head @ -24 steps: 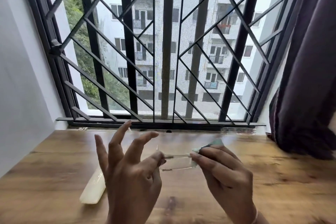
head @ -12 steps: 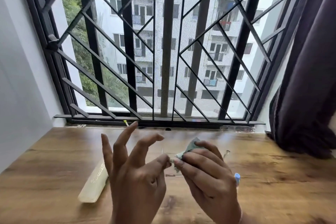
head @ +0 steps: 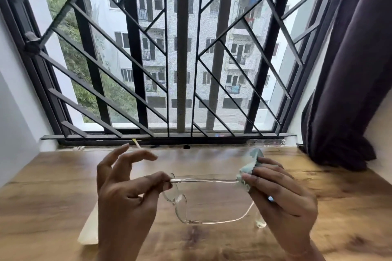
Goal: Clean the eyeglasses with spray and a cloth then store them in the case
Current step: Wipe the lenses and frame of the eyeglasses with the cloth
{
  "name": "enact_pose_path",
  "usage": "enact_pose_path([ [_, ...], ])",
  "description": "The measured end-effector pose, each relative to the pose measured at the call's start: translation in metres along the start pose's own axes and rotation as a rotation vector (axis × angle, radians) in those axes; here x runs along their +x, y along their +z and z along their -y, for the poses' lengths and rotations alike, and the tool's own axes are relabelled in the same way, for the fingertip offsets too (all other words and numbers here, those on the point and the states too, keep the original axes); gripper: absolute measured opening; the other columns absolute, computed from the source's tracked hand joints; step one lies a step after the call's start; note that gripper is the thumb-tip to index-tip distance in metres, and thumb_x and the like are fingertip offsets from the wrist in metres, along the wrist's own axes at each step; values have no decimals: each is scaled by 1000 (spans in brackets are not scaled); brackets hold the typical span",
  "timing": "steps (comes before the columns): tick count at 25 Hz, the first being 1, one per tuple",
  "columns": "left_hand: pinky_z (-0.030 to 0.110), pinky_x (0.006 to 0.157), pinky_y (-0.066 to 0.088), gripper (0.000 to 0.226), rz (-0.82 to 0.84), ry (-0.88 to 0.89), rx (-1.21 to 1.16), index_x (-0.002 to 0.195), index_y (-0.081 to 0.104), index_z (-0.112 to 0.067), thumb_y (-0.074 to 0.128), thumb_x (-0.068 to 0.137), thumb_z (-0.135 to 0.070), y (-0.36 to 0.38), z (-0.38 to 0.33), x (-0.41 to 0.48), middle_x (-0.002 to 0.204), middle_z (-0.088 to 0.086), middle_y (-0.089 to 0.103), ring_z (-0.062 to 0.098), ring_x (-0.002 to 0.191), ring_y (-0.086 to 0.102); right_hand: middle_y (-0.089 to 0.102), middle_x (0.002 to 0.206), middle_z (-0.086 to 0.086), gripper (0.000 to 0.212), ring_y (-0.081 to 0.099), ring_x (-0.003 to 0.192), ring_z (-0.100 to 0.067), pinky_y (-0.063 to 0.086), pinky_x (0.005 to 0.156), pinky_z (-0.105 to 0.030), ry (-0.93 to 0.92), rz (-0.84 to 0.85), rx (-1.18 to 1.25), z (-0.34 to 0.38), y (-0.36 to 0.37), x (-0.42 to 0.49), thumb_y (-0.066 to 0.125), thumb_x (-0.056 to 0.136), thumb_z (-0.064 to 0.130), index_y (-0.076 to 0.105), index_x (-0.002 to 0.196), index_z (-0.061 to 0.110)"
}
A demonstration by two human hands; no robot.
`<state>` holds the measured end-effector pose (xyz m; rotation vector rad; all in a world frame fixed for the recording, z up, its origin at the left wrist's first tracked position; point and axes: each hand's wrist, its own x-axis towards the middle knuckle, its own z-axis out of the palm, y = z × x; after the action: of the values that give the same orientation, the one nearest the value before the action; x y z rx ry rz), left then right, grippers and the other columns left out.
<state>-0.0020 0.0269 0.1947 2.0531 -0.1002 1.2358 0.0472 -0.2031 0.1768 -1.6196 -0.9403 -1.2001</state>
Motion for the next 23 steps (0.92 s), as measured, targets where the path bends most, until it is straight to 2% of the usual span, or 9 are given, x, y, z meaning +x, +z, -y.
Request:
enact_pose_path([
  [1,19,98,29,13,17,-43,-33,73,70,-36,75,61,-34,0,2,1,96,-21,59,21,114,42,68,77,-2,15,65,74,-18,50,81,-36,27,-19,21,0,-1,0,73,68,1,70,82,-2],
  [4,13,93,29,23,48,-124,-81,71,71,-36,80,56,-20,0,6,2,100,-22,58,20,110,43,66,83,3,15,64,78,-17,50,83,-27,109,-63,73,2,-1,0,70,76,9,69,85,-3],
  [6,10,92,28,32,66,-147,-75,70,71,-35,82,54,-9,1,7,1,101,-22,58,18,110,42,67,80,1,15,65,78,-18,52,83,-31,111,-51,62,6,0,-1,70,76,8,68,82,-5],
  [9,12,92,29,27,72,-105,-65,70,69,-39,80,57,-18,0,7,-3,100,-20,58,20,110,43,69,73,-9,12,66,75,-21,53,82,-36,54,11,26,12,6,-2,69,76,6,70,80,-5],
  [15,15,92,30,17,53,-75,-37,68,70,-39,71,59,-24,-7,10,-2,99,-21,57,21,111,43,69,77,-8,11,66,78,-18,52,86,-36,40,25,-56,11,3,-1,69,70,-2,70,81,-4],
  [17,23,93,33,11,42,-51,-34,69,72,-36,70,61,-28,-8,12,-4,97,-20,58,23,111,44,69,77,-8,8,66,76,-20,53,84,-40,31,59,-52,16,11,-5,70,72,0,72,79,-3],
  [19,40,94,37,7,41,7,-3,66,72,-37,65,65,-34,-6,11,-7,95,-19,57,26,111,44,69,74,-7,14,65,72,-19,54,81,-42,11,115,-48,23,27,-11,70,65,-8,74,77,-2],
  [21,61,87,39,6,45,52,38,67,70,-34,64,67,-32,-4,8,-12,97,-19,53,26,113,43,69,74,-7,16,63,71,-18,55,80,-41,9,156,-36,30,46,-17,69,66,-9,75,78,-1],
  [23,71,84,35,6,34,97,80,64,69,-29,66,67,-25,-1,4,-17,97,-18,52,24,115,42,69,74,-7,14,63,72,-17,55,80,-40,5,163,-39,36,61,-21,68,68,-6,75,79,0],
])
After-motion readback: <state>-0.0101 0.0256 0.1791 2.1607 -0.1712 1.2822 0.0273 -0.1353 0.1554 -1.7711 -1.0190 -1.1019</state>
